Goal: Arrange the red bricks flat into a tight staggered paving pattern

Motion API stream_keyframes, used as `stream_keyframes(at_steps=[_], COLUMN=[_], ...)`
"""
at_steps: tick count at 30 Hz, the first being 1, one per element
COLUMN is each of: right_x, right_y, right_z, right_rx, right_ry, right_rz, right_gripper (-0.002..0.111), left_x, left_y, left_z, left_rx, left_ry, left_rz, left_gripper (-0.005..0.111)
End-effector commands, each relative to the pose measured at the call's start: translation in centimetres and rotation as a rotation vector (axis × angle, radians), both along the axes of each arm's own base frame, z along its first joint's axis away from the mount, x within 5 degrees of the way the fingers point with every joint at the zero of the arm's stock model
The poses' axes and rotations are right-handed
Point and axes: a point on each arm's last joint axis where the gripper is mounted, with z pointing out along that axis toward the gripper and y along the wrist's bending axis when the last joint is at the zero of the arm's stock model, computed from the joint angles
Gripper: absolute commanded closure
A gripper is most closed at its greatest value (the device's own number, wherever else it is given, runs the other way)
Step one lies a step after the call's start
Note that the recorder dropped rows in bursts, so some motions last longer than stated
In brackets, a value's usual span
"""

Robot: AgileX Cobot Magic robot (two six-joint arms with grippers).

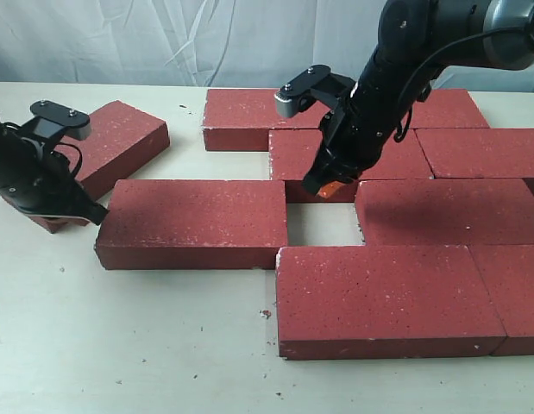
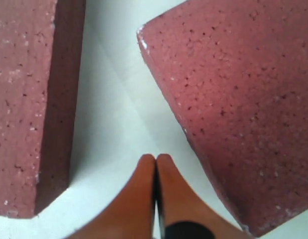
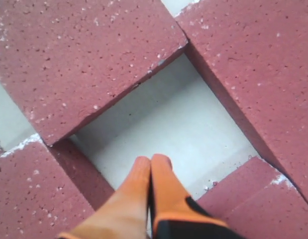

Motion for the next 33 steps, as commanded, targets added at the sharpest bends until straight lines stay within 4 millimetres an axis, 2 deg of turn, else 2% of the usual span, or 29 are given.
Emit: stream_keyframes(at_steps=[1,17,21,24,33], right_x=[0.2,0.3,0.3,0.3,0.3], right_y=[-0.3,-0.4,-0.4,-0.4,-0.4], right_z=[0.3,0.4,0.4,0.4,0.3], right_rx=[-0.009,-0.01,-0.01,-0.01,-0.021], right_ry=[-0.028,-0.049,-0.049,-0.047,-0.052], right_rz=[0.001,-0.001,-0.003,-0.003,0.005], right_gripper=[0.109,0.109,0.109,0.109,0.109], left_x=[0.3,-0.1,0.0,0.6,0.8], left_y=[-0.2,-4.9,-5.6,-5.8,-6.0], left_z=[-0.1,0.1,-0.7,-1.8,-1.6], left_rx=[-0.016,-0.022,-0.026,-0.028,-0.047], left_ry=[-0.015,-0.081,-0.062,-0.038,-0.016], left_rz=[0.018,-0.109,-0.118,-0.108,-0.108], left_gripper=[0.107,0.107,0.107,0.107,0.107])
